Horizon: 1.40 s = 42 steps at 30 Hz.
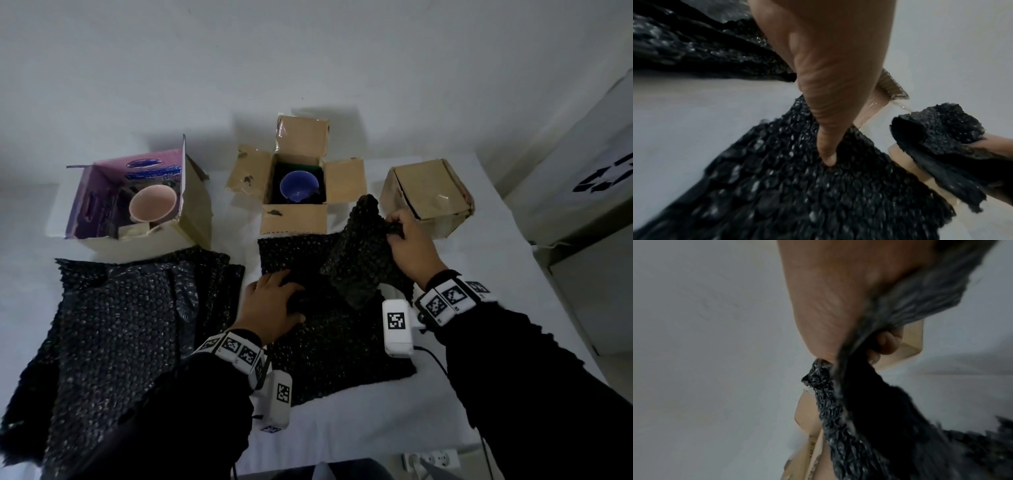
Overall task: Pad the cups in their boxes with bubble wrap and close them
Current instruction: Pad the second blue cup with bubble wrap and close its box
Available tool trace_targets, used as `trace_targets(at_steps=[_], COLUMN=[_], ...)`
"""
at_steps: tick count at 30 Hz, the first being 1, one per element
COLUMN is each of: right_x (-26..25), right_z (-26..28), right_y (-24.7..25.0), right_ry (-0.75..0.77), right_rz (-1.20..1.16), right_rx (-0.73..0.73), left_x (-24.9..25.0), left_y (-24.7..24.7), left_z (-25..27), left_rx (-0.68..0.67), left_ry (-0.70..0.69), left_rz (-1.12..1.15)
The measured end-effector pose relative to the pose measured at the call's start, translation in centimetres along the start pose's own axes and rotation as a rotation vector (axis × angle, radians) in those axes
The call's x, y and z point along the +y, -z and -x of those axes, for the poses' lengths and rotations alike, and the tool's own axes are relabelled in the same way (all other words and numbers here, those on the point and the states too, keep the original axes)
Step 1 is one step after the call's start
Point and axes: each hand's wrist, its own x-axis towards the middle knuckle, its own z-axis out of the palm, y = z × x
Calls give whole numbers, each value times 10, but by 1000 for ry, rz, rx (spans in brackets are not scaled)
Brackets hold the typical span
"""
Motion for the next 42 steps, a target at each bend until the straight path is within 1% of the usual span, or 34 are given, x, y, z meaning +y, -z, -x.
trace_targets(at_steps=[1, 2, 4, 5, 6, 7, 9, 10, 11, 12, 13, 15, 16, 17, 19, 20, 21, 22, 24, 26, 27, 29, 31, 33, 35, 38, 40, 42], right_x=[-6, -14, -32, -43, -52, -62, -78, -84, -90, -95, -99, -104, -104, -105, -111, -112, -113, -114, -116, -113, -112, -110, -105, -103, -101, -99, -97, -95], right_z=[0, 2, 6, 8, 9, 10, 12, 12, 13, 13, 14, 13, 14, 16, 22, 22, 20, 17, 4, -8, -17, -42, -70, -94, -113, -133, -139, -145], right_y=[-1, -2, -3, -3, -4, -5, -8, -10, -12, -13, -14, -18, -20, -23, -30, -33, -34, -34, -29, -23, -19, -13, -12, -13, -18, -33, -44, -53], right_ry=[-10, -20, -17, -5, 8, 27, 86, 134, 185, 239, 301, 421, 442, 411, 299, 273, 265, 272, 296, 285, 279, 268, 260, 274, 282, 304, 357, 406], right_rz=[-68, -145, -273, -301, -292, -269, -263, -279, -280, -284, -264, -175, -163, -209, -421, -481, -470, -437, -363, -352, -352, -304, -148, -18, 19, 34, 87, 173], right_rx=[21, 32, 41, 30, 4, -45, -186, -248, -270, -259, -207, -58, -36, -93, -263, -293, -268, -219, -112, -35, -1, 74, 201, 321, 378, 350, 267, 160], left_x=[0, 2, 8, 14, 20, 26, 35, 38, 39, 38, 37, 33, 30, 27, 26, 26, 28, 29, 26, 21, 17, 7, 0, -5, -6, -11, -14, -15], left_y=[3, 9, 22, 32, 42, 54, 73, 82, 88, 95, 99, 107, 110, 113, 120, 124, 128, 132, 140, 145, 150, 156, 161, 163, 161, 152, 145, 141], left_z=[-1, 0, 0, -1, -2, -4, -10, -12, -13, -14, -14, -12, -12, -12, -14, -15, -16, -19, -30, -39, -47, -66, -87, -110, -131, -155, -162, -165], left_rx=[91, 205, 406, 471, 502, 520, 533, 537, 535, 522, 490, 418, 399, 401, 392, 395, 412, 459, 569, 605, 601, 537, 457, 347, 232, 80, -19, -27], left_ry=[-20, -47, -102, -138, -182, -226, -252, -223, -186, -161, -145, -128, -111, -92, -69, -68, -62, -57, -55, -54, -43, -6, 10, -30, -81, -102, -100, -103], left_rz=[70, 192, 520, 681, 802, 865, 873, 872, 900, 954, 1027, 1183, 1222, 1228, 1259, 1310, 1352, 1363, 1238, 1039, 950, 789, 532, 319, 190, 32, -104, -200])
